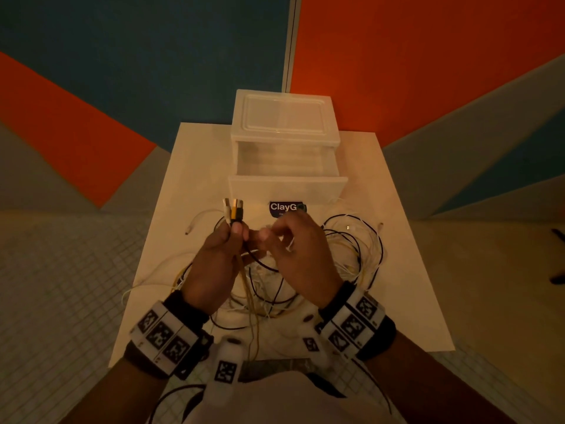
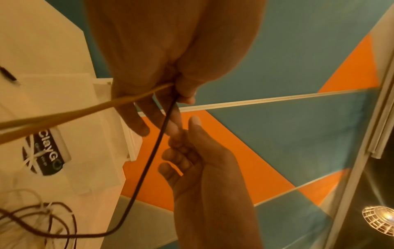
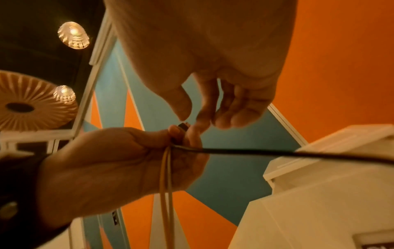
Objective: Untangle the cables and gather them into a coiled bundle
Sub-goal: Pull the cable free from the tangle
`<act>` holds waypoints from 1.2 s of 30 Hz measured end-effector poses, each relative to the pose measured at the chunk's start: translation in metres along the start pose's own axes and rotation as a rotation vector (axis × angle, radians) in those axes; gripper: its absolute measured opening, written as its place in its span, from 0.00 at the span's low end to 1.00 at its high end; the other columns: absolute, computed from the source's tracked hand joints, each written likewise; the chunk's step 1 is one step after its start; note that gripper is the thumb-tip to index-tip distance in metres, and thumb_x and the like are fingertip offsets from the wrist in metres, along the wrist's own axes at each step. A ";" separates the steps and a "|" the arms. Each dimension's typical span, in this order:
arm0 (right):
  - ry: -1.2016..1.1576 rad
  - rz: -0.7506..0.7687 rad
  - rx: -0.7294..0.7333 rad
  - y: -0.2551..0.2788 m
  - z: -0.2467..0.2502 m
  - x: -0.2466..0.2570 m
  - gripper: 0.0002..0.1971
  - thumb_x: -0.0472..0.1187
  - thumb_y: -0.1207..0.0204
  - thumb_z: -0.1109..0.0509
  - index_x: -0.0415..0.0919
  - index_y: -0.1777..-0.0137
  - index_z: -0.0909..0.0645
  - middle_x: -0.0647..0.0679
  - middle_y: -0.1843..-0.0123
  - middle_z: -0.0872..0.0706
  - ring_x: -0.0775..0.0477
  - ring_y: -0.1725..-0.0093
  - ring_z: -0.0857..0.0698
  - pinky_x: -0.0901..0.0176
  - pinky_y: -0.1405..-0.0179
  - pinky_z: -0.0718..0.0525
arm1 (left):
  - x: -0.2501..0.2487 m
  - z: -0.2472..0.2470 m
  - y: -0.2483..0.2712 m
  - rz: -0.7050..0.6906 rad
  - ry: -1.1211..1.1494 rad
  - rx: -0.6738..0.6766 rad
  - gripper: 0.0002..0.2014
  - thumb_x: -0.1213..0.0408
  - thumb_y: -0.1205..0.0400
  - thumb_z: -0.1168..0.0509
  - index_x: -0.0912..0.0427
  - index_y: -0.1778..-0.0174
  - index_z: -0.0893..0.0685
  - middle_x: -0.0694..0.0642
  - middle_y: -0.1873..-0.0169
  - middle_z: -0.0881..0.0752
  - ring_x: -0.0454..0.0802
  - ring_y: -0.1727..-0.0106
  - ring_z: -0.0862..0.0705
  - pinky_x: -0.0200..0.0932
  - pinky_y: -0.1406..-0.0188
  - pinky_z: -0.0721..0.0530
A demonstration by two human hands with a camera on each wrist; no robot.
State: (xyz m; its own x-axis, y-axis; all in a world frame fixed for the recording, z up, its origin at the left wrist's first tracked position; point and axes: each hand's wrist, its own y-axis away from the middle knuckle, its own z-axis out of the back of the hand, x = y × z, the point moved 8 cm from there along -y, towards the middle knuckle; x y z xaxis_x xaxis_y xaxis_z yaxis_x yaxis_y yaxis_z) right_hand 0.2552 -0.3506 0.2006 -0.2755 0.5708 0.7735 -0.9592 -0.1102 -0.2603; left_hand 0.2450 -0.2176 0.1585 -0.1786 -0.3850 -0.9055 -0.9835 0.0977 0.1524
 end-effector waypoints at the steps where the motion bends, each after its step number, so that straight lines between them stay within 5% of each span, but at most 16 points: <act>1: -0.054 -0.029 0.002 -0.007 -0.002 0.000 0.08 0.50 0.23 0.29 0.45 0.55 0.21 0.51 0.58 0.20 0.54 0.61 0.20 0.58 0.62 0.20 | -0.002 0.000 -0.002 0.002 -0.012 0.012 0.12 0.62 0.12 0.48 0.63 0.57 0.26 0.55 0.66 0.14 0.53 0.59 0.14 0.53 0.49 0.14; 3: -0.137 -0.082 0.091 -0.019 -0.012 0.002 0.10 0.49 0.22 0.30 0.43 0.49 0.17 0.50 0.56 0.15 0.51 0.60 0.16 0.52 0.57 0.16 | -0.003 -0.003 -0.004 0.011 -0.055 0.056 0.13 0.59 0.12 0.46 0.64 0.57 0.25 0.57 0.71 0.20 0.50 0.68 0.20 0.49 0.55 0.15; 6: -0.210 -0.016 0.185 -0.031 -0.019 0.014 0.11 0.45 0.19 0.32 0.43 0.59 0.12 0.52 0.66 0.13 0.51 0.60 0.17 0.44 0.55 0.19 | -0.002 -0.008 -0.003 0.035 -0.085 0.098 0.14 0.56 0.12 0.44 0.63 0.57 0.26 0.53 0.73 0.28 0.45 0.72 0.27 0.44 0.62 0.18; 17: -0.256 0.023 0.096 -0.039 -0.016 0.022 0.11 0.45 0.19 0.34 0.38 0.50 0.14 0.45 0.58 0.18 0.48 0.56 0.18 0.53 0.54 0.19 | -0.013 -0.017 -0.003 0.046 0.019 0.250 0.12 0.58 0.13 0.48 0.64 0.47 0.26 0.54 0.68 0.34 0.48 0.67 0.36 0.41 0.66 0.27; 22: -0.424 -0.111 0.494 -0.006 -0.052 -0.007 0.17 0.53 0.14 0.46 0.48 0.32 0.25 0.49 0.52 0.16 0.48 0.52 0.15 0.46 0.51 0.14 | -0.019 -0.001 -0.010 -0.012 0.066 0.106 0.13 0.59 0.12 0.49 0.60 0.59 0.28 0.50 0.75 0.36 0.45 0.75 0.38 0.40 0.74 0.34; 25: -0.260 -0.074 0.581 0.031 -0.051 -0.039 0.14 0.47 0.12 0.46 0.42 0.43 0.21 0.55 0.61 0.19 0.57 0.62 0.21 0.56 0.58 0.23 | -0.035 0.018 -0.019 -0.039 0.127 0.061 0.15 0.58 0.10 0.51 0.57 0.60 0.27 0.50 0.74 0.42 0.44 0.75 0.44 0.41 0.75 0.42; 28: -0.096 -0.095 0.527 0.047 -0.038 -0.092 0.15 0.41 0.12 0.43 0.35 0.55 0.21 0.55 0.64 0.19 0.61 0.64 0.21 0.61 0.57 0.25 | -0.050 0.038 -0.023 -0.073 0.127 0.041 0.16 0.57 0.10 0.51 0.56 0.61 0.26 0.49 0.75 0.39 0.42 0.77 0.42 0.37 0.78 0.40; 31: -0.017 -0.156 0.354 0.039 -0.023 -0.125 0.14 0.43 0.13 0.41 0.42 0.60 0.23 0.49 0.68 0.19 0.53 0.68 0.22 0.55 0.63 0.24 | -0.039 0.033 -0.018 -0.019 -0.061 0.099 0.14 0.52 0.15 0.40 0.57 0.60 0.27 0.51 0.76 0.30 0.42 0.78 0.37 0.36 0.79 0.37; 34: -0.081 -0.077 0.169 0.018 -0.010 -0.091 0.15 0.40 0.14 0.40 0.40 0.64 0.27 0.50 0.72 0.27 0.57 0.73 0.30 0.67 0.70 0.33 | -0.016 0.005 -0.010 0.065 -0.397 0.190 0.14 0.59 0.11 0.47 0.62 0.60 0.28 0.62 0.65 0.11 0.46 0.81 0.31 0.35 0.81 0.33; 36: -0.067 0.005 0.104 0.006 -0.007 -0.059 0.16 0.41 0.14 0.40 0.37 0.65 0.27 0.48 0.73 0.28 0.55 0.73 0.32 0.69 0.72 0.36 | -0.009 -0.004 -0.009 0.089 -0.453 0.155 0.15 0.60 0.10 0.47 0.64 0.61 0.29 0.65 0.59 0.09 0.48 0.82 0.29 0.36 0.81 0.30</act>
State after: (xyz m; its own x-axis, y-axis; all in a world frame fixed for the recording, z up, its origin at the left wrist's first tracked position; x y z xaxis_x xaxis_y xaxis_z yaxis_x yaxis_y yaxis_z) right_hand 0.2657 -0.3795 0.1494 -0.2802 0.5151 0.8101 -0.9584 -0.1988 -0.2050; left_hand 0.2556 -0.2190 0.1672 -0.1968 0.0659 -0.9782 -0.9428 0.2611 0.2072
